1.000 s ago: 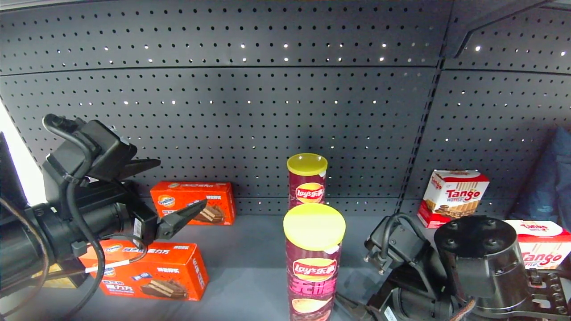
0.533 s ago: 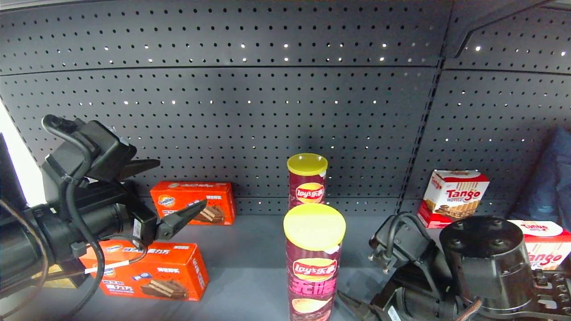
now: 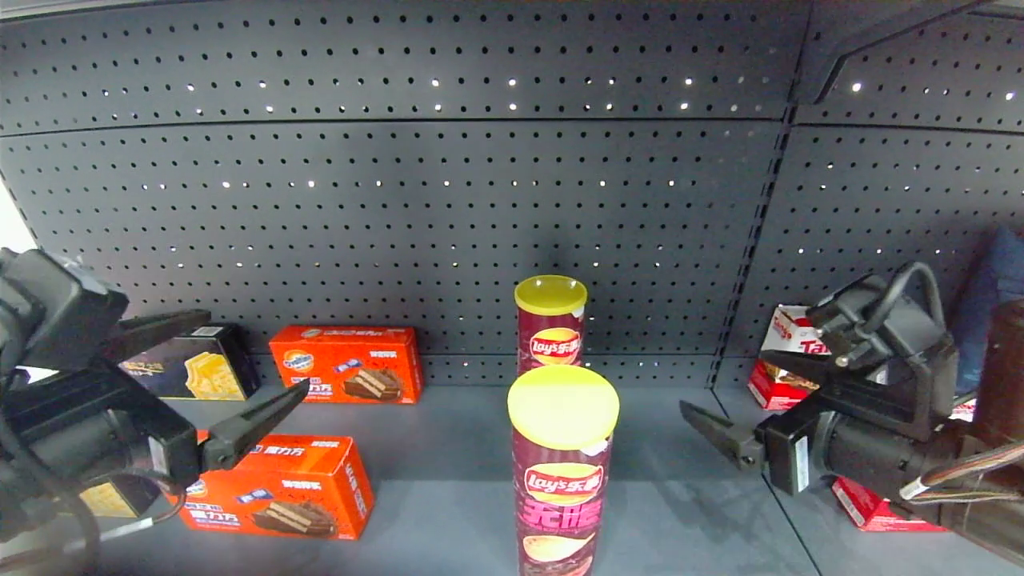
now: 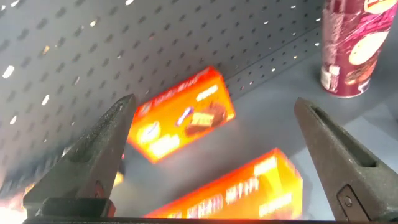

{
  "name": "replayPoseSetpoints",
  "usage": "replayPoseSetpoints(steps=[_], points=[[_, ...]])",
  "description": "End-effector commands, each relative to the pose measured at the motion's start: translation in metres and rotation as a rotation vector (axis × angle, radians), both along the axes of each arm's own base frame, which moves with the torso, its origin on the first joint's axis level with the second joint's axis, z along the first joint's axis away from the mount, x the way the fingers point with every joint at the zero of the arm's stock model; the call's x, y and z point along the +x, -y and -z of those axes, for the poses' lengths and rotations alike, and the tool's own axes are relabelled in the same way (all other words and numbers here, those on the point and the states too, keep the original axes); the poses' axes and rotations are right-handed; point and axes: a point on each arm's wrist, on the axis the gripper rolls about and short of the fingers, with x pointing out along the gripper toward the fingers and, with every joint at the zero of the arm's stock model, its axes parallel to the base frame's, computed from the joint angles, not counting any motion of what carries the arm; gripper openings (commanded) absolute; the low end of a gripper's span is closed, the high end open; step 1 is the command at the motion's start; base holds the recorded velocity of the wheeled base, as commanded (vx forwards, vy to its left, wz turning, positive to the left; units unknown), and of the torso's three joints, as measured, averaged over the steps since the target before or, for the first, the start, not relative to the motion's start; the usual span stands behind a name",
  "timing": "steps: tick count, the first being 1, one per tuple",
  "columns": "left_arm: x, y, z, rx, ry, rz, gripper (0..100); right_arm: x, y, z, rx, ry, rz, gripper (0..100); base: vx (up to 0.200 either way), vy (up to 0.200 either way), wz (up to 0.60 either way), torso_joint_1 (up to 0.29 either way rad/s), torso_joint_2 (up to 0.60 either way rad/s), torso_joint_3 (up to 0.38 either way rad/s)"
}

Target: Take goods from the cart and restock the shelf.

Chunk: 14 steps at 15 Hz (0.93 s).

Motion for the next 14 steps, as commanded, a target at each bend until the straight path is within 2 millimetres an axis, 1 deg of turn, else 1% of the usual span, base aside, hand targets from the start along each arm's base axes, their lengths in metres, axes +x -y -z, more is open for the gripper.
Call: replayPoseSetpoints(steps=[1, 2, 3, 4, 5, 6, 7, 8, 10, 11, 13, 14], points=[[-0.056, -0.02, 0.015, -0.073, 0.072, -0.084, 100, -0.005, 0.046, -0.03, 0.088, 0.132, 0.175, 100, 0.0, 0.0, 0.0, 0.0, 0.0, 0.0], [-0.073, -0.025, 0.025, -0.091, 0.094, -0.11, 100, -0.013, 0.064, -0.037, 0.108, 0.172, 0.243, 100, 0.0, 0.0, 0.0, 0.0, 0.0, 0.0], [-0.084, -0.027, 0.031, -0.097, 0.116, -0.136, 100, -0.021, 0.077, -0.038, 0.118, 0.199, 0.298, 100, 0.0, 0.0, 0.0, 0.0, 0.0, 0.0], [-0.099, -0.03, 0.039, -0.102, 0.157, -0.171, 100, -0.036, 0.095, -0.037, 0.125, 0.232, 0.377, 100, 0.0, 0.0, 0.0, 0.0, 0.0, 0.0], [-0.12, -0.033, 0.053, -0.11, 0.193, -0.214, 100, -0.067, 0.118, -0.025, 0.129, 0.278, 0.5, 100, 0.0, 0.0, 0.0, 0.0, 0.0, 0.0], [-0.132, -0.035, 0.062, -0.114, 0.186, -0.236, 100, -0.085, 0.126, -0.012, 0.128, 0.295, 0.567, 100, 0.0, 0.0, 0.0, 0.0, 0.0, 0.0], [-0.146, -0.037, 0.071, -0.124, 0.178, -0.249, 100, -0.104, 0.131, 0.009, 0.124, 0.301, 0.628, 100, 0.0, 0.0, 0.0, 0.0, 0.0, 0.0], [-0.157, -0.038, 0.079, -0.118, 0.153, -0.255, 100, -0.119, 0.134, 0.029, 0.116, 0.298, 0.68, 100, 0.0, 0.0, 0.0, 0.0, 0.0, 0.0], [-0.176, -0.04, 0.091, -0.113, 0.13, -0.268, 100, -0.142, 0.139, 0.06, 0.102, 0.296, 0.77, 100, 0.0, 0.0, 0.0, 0.0, 0.0, 0.0], [-0.177, -0.041, 0.096, -0.118, 0.128, -0.292, 100, -0.151, 0.141, 0.071, 0.085, 0.281, 0.825, 100, 0.0, 0.0, 0.0, 0.0, 0.0, 0.0], [-0.176, -0.041, 0.097, -0.151, 0.131, -0.324, 100, -0.171, 0.141, 0.095, 0.065, 0.274, 0.931, 100, 0.0, 0.0, 0.0, 0.0, 0.0, 0.0], [-0.174, -0.041, 0.102, -0.151, 0.12, -0.325, 100, -0.181, 0.14, 0.107, 0.063, 0.275, 0.947, 100, 0.0, 0.0, 0.0, 0.0, 0.0, 0.0]])
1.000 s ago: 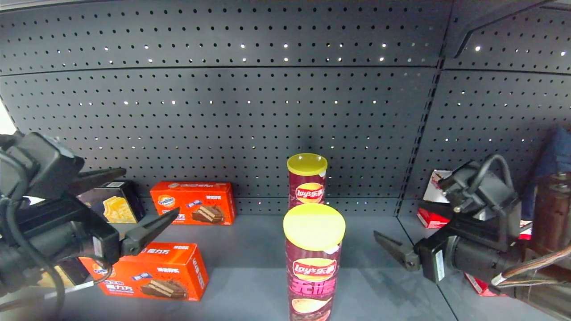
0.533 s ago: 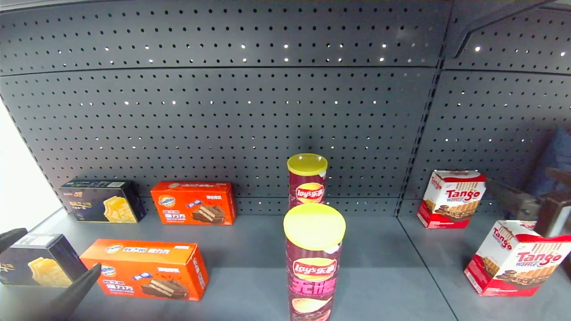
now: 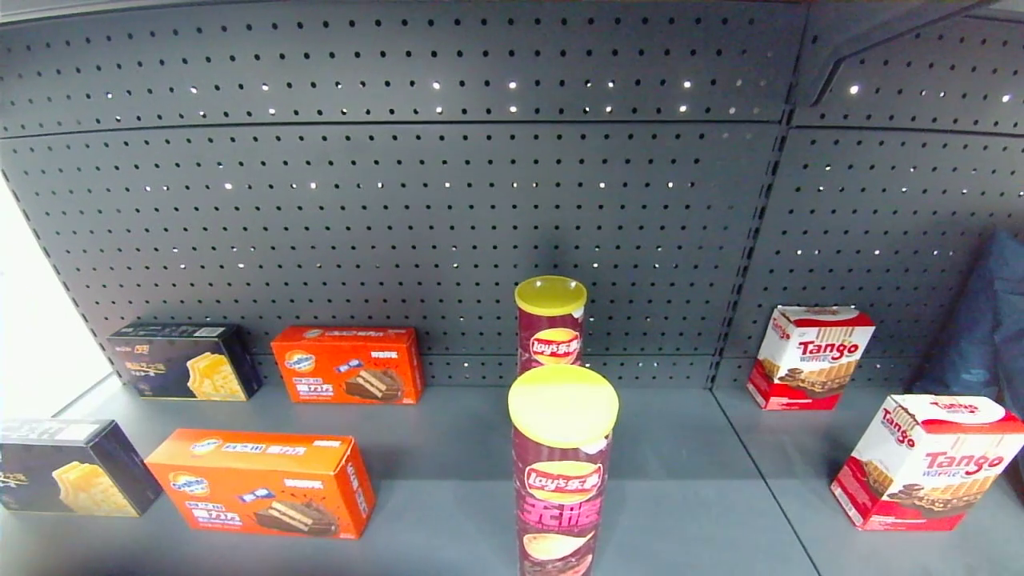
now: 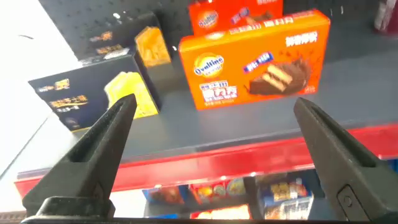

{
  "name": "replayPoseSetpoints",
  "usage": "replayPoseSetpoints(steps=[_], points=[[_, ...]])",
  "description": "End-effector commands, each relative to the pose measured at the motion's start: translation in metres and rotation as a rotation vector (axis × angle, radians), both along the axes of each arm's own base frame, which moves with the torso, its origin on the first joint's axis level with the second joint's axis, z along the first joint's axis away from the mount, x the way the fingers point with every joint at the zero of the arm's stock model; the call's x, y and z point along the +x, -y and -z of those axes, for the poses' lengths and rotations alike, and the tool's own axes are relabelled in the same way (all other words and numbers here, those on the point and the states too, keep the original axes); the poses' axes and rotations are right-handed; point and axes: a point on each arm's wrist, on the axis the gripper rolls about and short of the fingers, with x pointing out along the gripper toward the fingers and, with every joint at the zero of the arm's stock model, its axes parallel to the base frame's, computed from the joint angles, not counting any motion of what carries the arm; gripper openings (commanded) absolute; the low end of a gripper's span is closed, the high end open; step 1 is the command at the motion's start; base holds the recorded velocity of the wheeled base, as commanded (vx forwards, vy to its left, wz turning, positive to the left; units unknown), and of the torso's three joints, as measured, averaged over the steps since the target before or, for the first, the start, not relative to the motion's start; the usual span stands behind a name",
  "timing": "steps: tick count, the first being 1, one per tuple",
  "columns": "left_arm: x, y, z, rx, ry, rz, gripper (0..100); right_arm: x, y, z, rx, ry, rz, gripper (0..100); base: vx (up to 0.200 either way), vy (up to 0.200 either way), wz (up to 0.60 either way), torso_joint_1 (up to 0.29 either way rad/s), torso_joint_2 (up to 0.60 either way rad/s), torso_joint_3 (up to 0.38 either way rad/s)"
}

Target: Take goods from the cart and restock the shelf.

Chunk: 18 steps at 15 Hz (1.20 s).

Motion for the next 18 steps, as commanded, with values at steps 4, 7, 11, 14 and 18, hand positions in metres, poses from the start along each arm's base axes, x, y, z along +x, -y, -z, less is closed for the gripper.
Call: replayPoseSetpoints(steps=[4, 7, 11, 14, 18], points=[[0.005, 0.001, 0.026, -0.004, 0.078, -0.001, 100, -0.031, -0.008, 0.042, 0.082, 0.045, -0.227, 100, 0.0, 0.0, 0.0, 0.0, 0.0, 0.0], [0.005, 0.001, 0.032, -0.024, 0.019, 0.02, 100, -0.031, -0.012, 0.041, 0.035, 0.027, -0.414, 100, 0.0, 0.0, 0.0, 0.0, 0.0, 0.0], [0.005, 0.001, 0.032, -0.072, 0.009, 0.026, 100, -0.032, -0.004, 0.042, 0.086, 0.055, -0.035, 100, 0.0, 0.0, 0.0, 0.0, 0.0, 0.0], [0.006, -0.001, 0.032, -0.066, 0.004, -0.125, 100, -0.032, -0.004, 0.042, 0.077, 0.049, -0.017, 100, 0.0, 0.0, 0.0, 0.0, 0.0, 0.0], [0.003, 0.001, 0.032, -0.091, 0.04, -0.141, 100, -0.032, -0.005, 0.043, 0.086, 0.046, -0.087, 100, 0.0, 0.0, 0.0, 0.0, 0.0, 0.0]])
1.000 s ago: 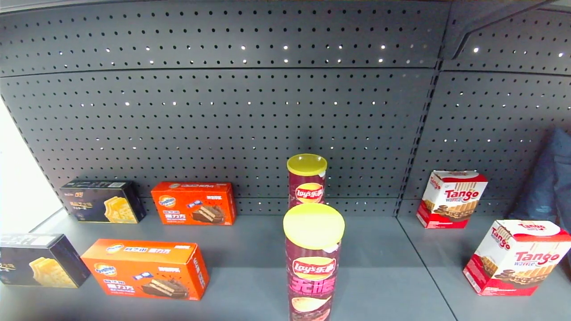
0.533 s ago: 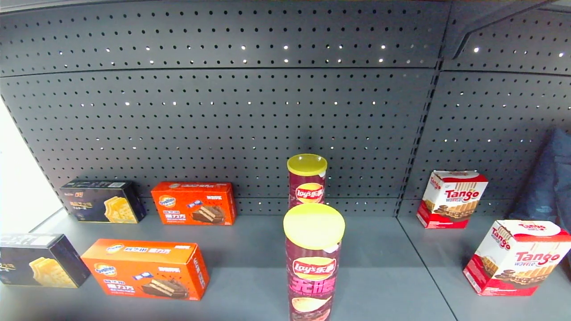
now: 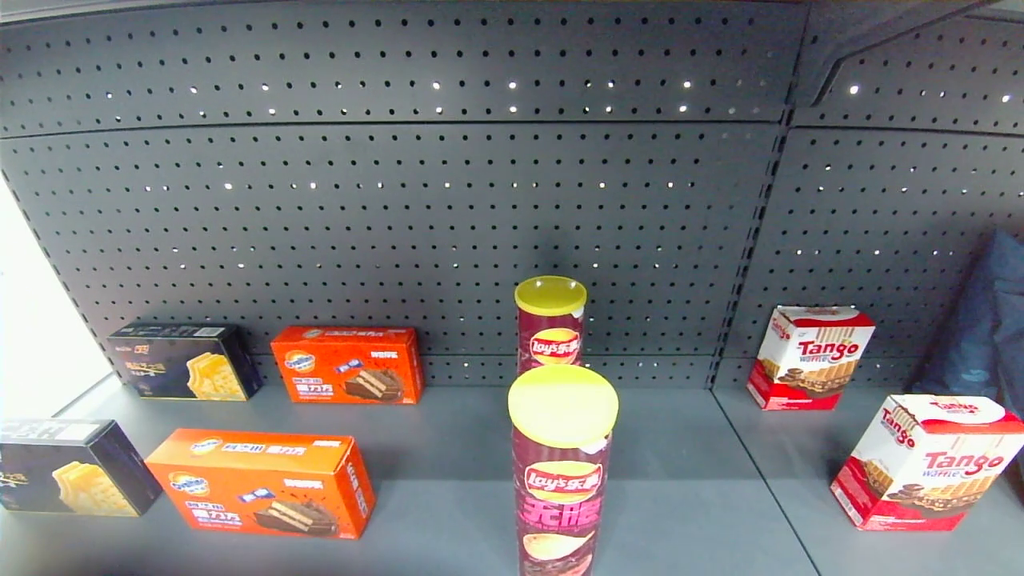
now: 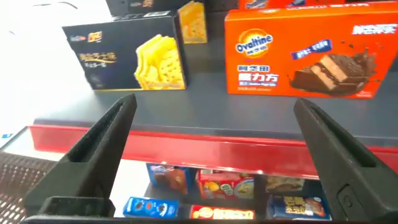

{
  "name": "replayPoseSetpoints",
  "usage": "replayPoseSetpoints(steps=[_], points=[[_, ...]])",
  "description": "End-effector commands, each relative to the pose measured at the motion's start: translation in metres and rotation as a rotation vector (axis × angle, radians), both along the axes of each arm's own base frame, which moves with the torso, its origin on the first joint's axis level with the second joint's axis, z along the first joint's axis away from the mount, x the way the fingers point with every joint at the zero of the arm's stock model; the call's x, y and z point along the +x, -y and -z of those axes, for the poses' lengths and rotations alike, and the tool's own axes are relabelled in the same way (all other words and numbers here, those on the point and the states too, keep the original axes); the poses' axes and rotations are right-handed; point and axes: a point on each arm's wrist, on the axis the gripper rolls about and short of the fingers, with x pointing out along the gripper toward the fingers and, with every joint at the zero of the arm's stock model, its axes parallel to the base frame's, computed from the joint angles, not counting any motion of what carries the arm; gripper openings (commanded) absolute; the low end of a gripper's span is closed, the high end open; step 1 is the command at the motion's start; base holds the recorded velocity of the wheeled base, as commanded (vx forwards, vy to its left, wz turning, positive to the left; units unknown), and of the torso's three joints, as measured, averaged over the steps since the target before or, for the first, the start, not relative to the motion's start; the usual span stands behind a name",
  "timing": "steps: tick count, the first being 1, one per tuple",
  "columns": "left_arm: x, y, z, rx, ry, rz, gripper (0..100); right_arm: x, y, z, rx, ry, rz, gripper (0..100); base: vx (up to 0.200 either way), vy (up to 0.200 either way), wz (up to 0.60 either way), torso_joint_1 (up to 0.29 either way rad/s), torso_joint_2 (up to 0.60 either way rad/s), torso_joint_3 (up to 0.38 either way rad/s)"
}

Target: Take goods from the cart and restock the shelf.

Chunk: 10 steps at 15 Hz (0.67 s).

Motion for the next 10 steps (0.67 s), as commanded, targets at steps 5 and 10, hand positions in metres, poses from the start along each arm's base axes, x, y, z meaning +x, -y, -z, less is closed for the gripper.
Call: replayPoseSetpoints(steps=[5, 10], points=[[-0.0066, 0.0059, 0.0075, -0.009, 0.016, 0.257, 100, 0.0013, -0.003, 0.0001, 0.032, 0.002, -0.138, 100, 0.0, 0.0, 0.0, 0.0, 0.0, 0.0], [-0.0064, 0.0029, 0.0076, -0.071, 0.024, 0.121, 100, 0.0007, -0.0009, 0.0, 0.015, -0.003, -0.04, 100, 0.0, 0.0, 0.0, 0.0, 0.0, 0.0]])
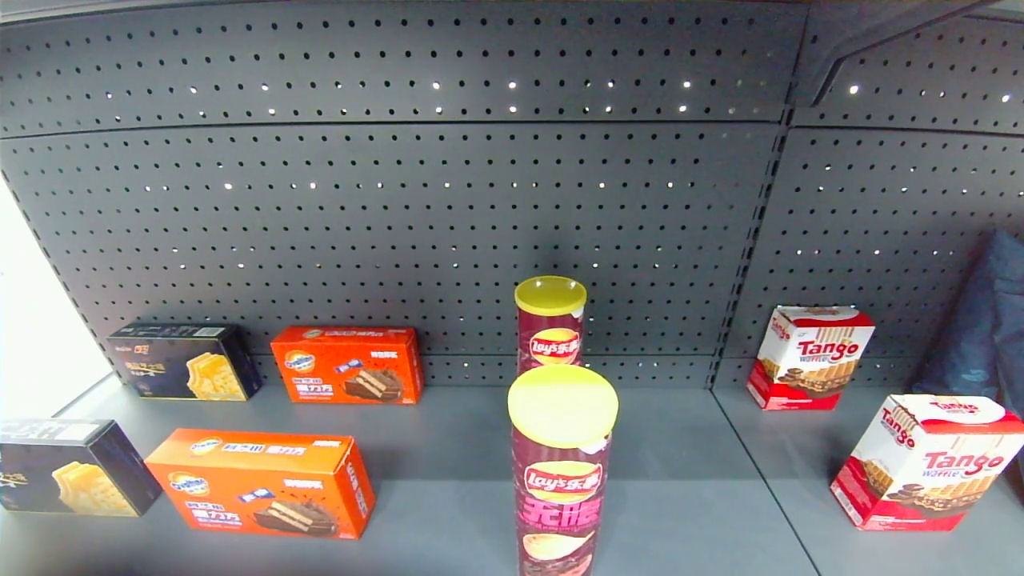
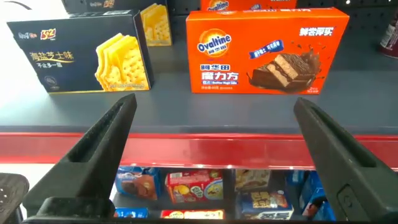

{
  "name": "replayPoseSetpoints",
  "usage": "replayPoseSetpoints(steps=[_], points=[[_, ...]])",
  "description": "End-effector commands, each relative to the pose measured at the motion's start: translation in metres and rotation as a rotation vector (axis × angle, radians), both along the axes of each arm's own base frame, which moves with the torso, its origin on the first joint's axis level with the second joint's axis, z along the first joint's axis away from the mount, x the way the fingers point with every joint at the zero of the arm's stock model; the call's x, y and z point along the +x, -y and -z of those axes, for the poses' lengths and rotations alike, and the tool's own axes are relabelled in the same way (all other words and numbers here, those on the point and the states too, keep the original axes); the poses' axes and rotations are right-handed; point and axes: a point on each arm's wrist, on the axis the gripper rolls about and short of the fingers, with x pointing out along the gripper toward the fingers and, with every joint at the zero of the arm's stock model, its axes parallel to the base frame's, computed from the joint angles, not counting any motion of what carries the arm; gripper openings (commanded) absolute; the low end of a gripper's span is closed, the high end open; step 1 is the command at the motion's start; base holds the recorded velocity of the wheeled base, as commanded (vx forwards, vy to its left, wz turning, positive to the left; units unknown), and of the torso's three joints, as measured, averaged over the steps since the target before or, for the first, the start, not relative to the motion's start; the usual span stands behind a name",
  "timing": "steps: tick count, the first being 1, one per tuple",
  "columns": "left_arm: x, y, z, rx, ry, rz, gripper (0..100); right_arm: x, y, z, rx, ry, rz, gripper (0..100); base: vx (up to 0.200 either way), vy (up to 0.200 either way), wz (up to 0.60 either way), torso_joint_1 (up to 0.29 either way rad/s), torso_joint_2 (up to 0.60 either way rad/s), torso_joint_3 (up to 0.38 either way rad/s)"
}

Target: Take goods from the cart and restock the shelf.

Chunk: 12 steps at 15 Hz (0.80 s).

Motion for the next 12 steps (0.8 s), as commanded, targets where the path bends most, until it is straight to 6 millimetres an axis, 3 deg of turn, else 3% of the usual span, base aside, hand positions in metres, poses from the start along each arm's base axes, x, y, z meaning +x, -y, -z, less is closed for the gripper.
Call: replayPoseSetpoints(steps=[1, 4, 12], points=[[0.0, 0.0, 0.0001, -0.001, 0.0, -0.001, 100, 0.0008, -0.0013, -0.0004, -0.005, -0.005, -0.064, 100, 0.0, 0.0, 0.0, 0.0, 0.0, 0.0], [-0.0001, 0.0003, -0.0002, -0.005, 0.0, 0.018, 100, 0.001, -0.0054, 0.006, 0.001, -0.076, -0.289, 100, 0.0, 0.0, 0.0, 0.0, 0.0, 0.0], [-0.0001, 0.0013, -0.0003, -0.018, 0.002, 0.057, 100, 0.0009, -0.0049, 0.0062, 0.033, -0.062, -0.236, 100, 0.0, 0.0, 0.0, 0.0, 0.0, 0.0]])
